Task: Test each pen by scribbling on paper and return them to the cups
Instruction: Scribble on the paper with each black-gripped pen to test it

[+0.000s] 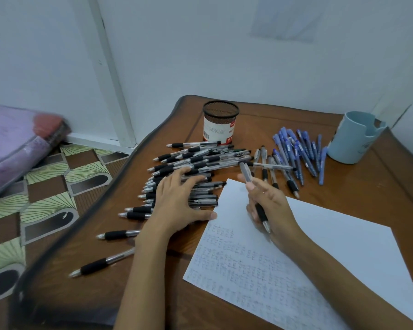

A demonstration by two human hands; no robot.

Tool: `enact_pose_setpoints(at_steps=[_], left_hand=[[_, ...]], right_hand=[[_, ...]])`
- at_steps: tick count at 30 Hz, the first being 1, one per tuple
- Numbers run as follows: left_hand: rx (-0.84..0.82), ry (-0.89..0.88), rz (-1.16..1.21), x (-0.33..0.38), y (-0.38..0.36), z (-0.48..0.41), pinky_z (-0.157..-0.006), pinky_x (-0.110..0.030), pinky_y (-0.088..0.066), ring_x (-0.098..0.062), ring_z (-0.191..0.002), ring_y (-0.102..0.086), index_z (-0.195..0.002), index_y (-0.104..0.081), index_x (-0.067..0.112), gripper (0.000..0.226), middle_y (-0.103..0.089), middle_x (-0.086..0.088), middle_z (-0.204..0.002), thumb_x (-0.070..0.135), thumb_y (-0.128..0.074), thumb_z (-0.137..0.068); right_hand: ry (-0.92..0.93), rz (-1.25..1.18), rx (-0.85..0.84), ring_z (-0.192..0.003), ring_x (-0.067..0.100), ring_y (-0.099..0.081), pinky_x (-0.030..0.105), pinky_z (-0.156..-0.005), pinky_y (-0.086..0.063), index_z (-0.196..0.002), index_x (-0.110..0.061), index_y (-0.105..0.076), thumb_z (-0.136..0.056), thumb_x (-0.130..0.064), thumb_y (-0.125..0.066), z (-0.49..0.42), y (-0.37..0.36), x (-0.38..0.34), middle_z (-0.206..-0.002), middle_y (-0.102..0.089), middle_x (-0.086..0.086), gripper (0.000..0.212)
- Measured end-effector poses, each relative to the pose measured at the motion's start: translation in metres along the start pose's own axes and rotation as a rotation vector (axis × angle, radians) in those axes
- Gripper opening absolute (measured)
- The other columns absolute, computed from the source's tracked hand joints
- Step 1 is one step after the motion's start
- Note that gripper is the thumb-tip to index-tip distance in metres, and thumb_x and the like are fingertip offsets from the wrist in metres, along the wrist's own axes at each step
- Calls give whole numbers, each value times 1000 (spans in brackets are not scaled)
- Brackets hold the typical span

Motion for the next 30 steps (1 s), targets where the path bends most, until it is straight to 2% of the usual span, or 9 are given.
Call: enact_pose_setpoints(at_steps=[7,9,11,13,16,19,24,27,30], left_hand=[[5,-12,-5,0,1,0,-116,-40,-2,-20,-143,-4,-140,-31,43,83,-9,8,-154,57,-72,-70],[1,-15,-5,-1,1,0,-116,-40,-2,-20,-143,-4,-140,-31,43,83,-9,7,-154,57,-72,-69],[-7,-9,0,-1,1,-1,-116,-40,-2,-21,-143,-4,-140,-31,44,83,-9,8,-154,57,-72,-69],[-16,-2,1,-1,1,-2,-116,-40,-2,-22,-143,-3,-140,-30,44,84,-7,8,-154,57,-72,-69],[-20,-4,1,-1,0,-1,-116,-40,-1,-21,-143,-2,-140,-29,45,83,-6,9,-154,57,-72,-70],[-23,-8,5,-1,0,0,-116,-40,-1,-21,-143,-2,-140,-28,45,84,-6,9,-155,57,-72,-70],[-21,-5,6,-1,1,-1,-116,-40,0,-21,-143,-2,-140,-28,45,84,-6,9,-155,56,-73,-70],[-18,-11,4,-1,1,-2,-116,-40,0,-21,-143,-2,-140,-28,45,84,-7,8,-155,56,-73,-70],[-19,-15,5,1,1,-1,-116,-40,0,-21,-143,-2,-140,-28,45,84,-7,9,-155,55,-73,-70]], right_hand=[[-83,-169,34,-30,7,-28,14,-30,-26,-107,-14,-60,-101,-17,-36,-1,5,4,-41,-40,0,24],[-13,-24,78,-34,10,-31,17,-35,-31,-90,-15,-63,-100,-18,-40,-4,18,-4,-42,-42,0,25],[51,208,146,-40,14,-37,18,-39,-33,-89,-17,-62,-99,-17,-45,-11,35,-17,-46,-48,-1,20],[83,463,248,-49,16,-47,18,-44,-36,-102,-13,-62,-97,-17,-50,-23,57,-28,-58,-58,3,14],[116,768,343,-56,18,-52,15,-46,-35,-127,-6,-53,-93,-14,-53,-50,76,-39,-64,-58,9,35],[90,919,356,-58,16,-48,22,-47,-34,-136,-7,-44,-90,-14,-57,-77,82,-35,-76,-56,10,48],[27,1195,292,-83,29,-58,35,-68,-45,-140,-19,-38,-91,-26,-58,-96,81,-32,-107,-62,18,53],[54,1443,304,-87,27,-60,33,-66,-45,-122,-15,-52,-90,-37,-60,-94,76,-43,-92,-61,11,41],[57,1454,272,-76,20,-54,29,-62,-41,-112,-14,-61,-89,-40,-61,-95,75,-43,-80,-54,5,35]])
Point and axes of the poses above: each hand's wrist, its own z-axis away from the middle knuckle, its own y-axis out of the back of the hand, x = y × z, the point moved 9 cm from there along -z, towards the middle knuckle
